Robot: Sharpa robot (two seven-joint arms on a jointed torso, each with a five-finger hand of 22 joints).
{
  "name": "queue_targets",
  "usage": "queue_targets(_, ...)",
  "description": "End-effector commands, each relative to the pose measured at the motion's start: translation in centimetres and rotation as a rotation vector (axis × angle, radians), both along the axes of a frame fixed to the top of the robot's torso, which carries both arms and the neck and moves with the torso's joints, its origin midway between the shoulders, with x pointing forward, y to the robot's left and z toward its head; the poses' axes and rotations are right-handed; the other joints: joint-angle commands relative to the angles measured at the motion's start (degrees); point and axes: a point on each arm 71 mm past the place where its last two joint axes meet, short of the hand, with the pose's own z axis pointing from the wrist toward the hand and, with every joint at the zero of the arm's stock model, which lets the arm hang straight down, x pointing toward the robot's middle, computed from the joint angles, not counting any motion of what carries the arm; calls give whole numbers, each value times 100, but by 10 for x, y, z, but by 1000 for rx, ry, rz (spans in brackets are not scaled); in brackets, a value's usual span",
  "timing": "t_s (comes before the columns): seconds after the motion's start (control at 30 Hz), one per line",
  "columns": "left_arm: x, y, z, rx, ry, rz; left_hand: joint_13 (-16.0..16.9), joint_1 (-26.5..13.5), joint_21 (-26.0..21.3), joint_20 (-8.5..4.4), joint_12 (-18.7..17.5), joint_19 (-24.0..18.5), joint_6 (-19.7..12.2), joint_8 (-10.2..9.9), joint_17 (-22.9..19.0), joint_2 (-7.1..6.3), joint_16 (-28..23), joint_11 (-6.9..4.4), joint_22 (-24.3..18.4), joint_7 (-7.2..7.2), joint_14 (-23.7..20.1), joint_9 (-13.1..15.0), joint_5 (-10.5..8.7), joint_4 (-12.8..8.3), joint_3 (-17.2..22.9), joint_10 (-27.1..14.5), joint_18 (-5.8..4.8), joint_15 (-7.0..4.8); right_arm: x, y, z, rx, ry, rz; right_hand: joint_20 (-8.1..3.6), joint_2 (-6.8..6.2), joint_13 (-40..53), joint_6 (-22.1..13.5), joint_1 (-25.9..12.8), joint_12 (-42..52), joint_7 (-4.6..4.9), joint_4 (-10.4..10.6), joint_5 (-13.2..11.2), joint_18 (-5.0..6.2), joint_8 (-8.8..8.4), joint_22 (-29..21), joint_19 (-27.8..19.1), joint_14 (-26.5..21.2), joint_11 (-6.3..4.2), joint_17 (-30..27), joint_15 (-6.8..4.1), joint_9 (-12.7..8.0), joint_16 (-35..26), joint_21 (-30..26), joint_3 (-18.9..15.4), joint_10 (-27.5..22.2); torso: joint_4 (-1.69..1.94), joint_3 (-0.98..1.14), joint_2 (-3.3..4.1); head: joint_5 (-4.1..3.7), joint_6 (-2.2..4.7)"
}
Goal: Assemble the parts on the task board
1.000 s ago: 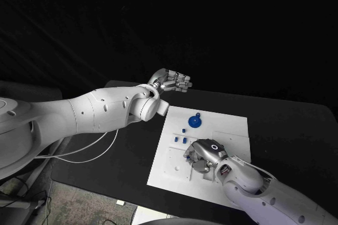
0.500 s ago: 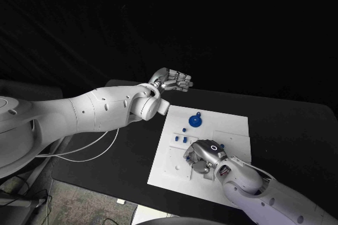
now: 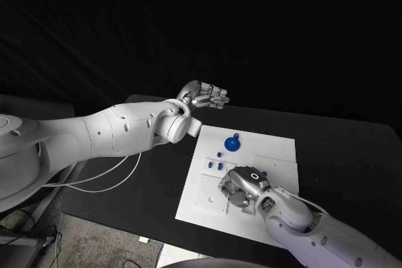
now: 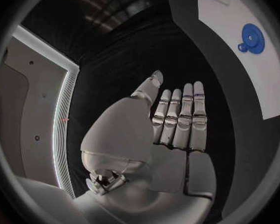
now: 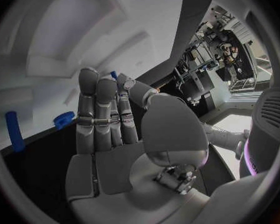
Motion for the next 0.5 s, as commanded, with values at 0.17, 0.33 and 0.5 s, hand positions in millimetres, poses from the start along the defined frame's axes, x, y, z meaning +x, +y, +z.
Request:
queue_targets(0.17, 0, -2, 2, 0, -8, -17, 4, 22, 16, -9, 26, -27, -33, -3, -8, 39, -28, 9, 5, 6, -40, 5, 26, -12, 28, 11, 59, 14, -1, -1, -6, -63, 24, 8, 5, 31, 9, -29, -39, 33, 25, -3, 40, 133, 27, 21, 118, -23, -104, -25, 1, -6, -3, -54, 6, 91, 1, -2, 0, -3, -6)
queue_targets(0.33, 0, -3, 1, 0, -8, -17, 4, 22, 16, -9, 26, -27, -33, -3, -8, 39, -28, 9, 5, 6, -40, 5, 26, -12, 28, 11, 59, 14, -3, 0, -10, -88, 33, 15, 36, 30, 7, -130, -45, 29, 58, -3, 115, 147, 29, 44, 109, -38, -65, -40, 29, -13, 16, -85, -110, -39, -1, -3, 1, -5, -4)
queue_targets(0.5, 0, -3, 1, 0, -8, -18, 4, 22, 16, -9, 26, -27, -33, -3, -8, 39, -28, 9, 5, 6, -40, 5, 26, -12, 28, 11, 59, 14, -4, 1, -12, -103, 36, 19, 34, 27, 7, -113, -26, 30, 53, -17, 139, 151, 29, 60, 114, -41, -70, -45, 26, -12, 25, -90, -109, -18, 2, -3, 0, 1, -9)
